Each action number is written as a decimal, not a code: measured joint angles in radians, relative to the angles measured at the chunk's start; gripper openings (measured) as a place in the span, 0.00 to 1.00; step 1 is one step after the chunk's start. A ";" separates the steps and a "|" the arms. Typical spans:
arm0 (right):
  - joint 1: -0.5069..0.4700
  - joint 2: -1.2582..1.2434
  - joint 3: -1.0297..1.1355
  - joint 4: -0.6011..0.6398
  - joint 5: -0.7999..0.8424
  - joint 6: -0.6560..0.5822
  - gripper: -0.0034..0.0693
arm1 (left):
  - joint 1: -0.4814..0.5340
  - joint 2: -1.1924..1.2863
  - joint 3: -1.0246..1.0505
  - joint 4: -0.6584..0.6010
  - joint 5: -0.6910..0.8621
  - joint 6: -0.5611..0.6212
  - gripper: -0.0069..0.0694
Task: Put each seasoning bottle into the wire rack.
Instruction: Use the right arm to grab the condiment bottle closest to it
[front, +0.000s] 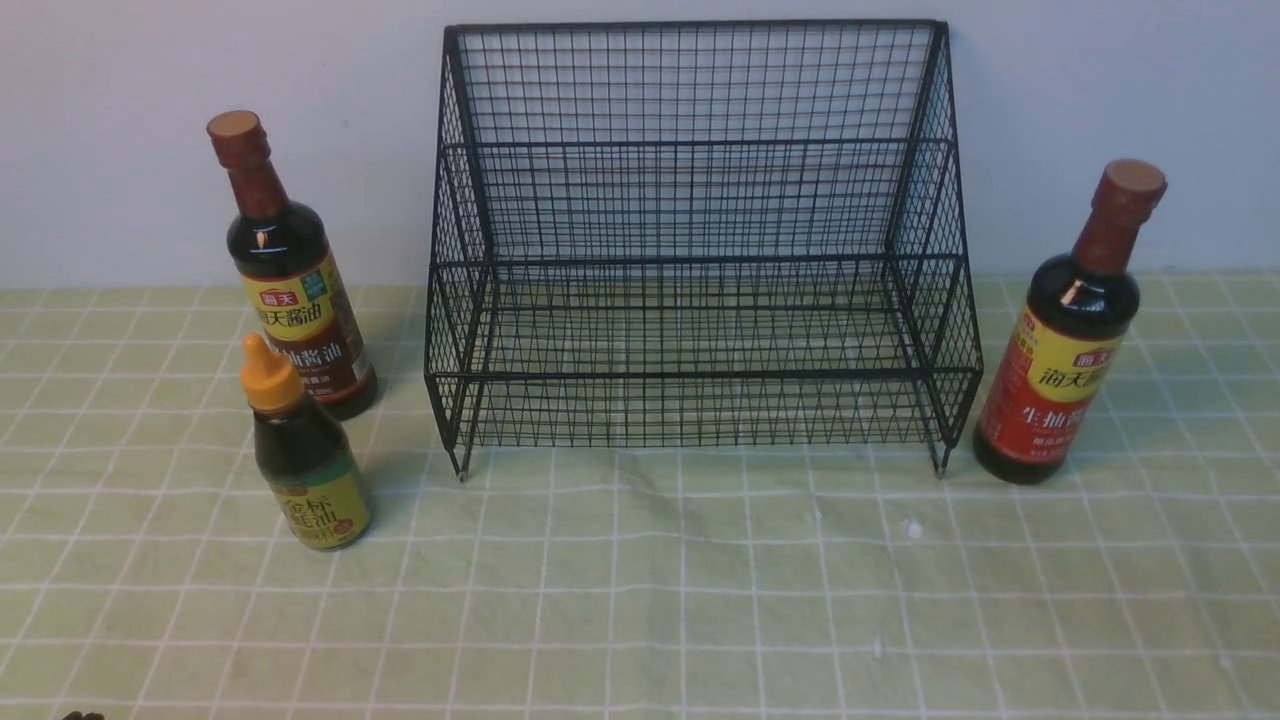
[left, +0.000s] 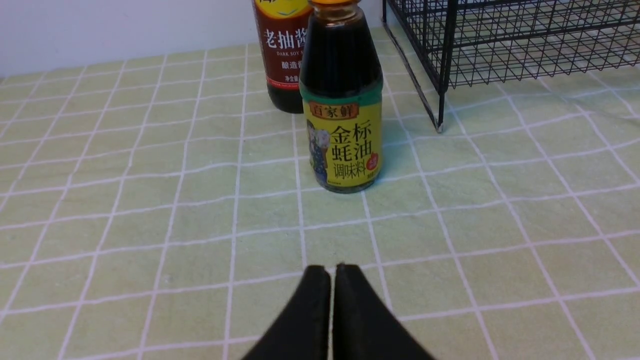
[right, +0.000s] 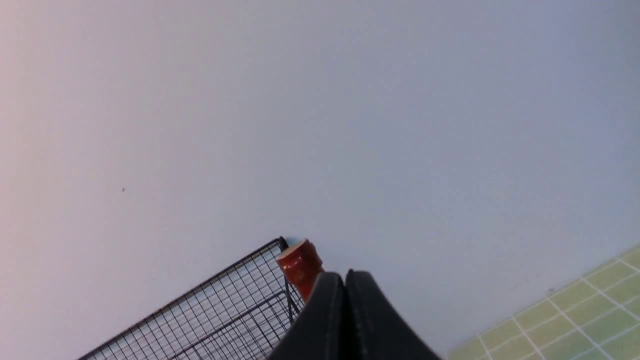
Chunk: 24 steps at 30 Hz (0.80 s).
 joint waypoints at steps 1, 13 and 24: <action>0.000 0.000 0.000 0.000 0.000 0.001 0.03 | 0.000 0.000 0.000 0.000 0.000 0.000 0.08; 0.054 0.242 -0.328 -0.268 0.254 0.001 0.03 | 0.000 0.000 0.000 0.000 0.000 0.000 0.08; 0.237 0.836 -0.717 -0.372 0.355 -0.109 0.05 | 0.000 0.000 0.000 0.000 0.000 0.000 0.08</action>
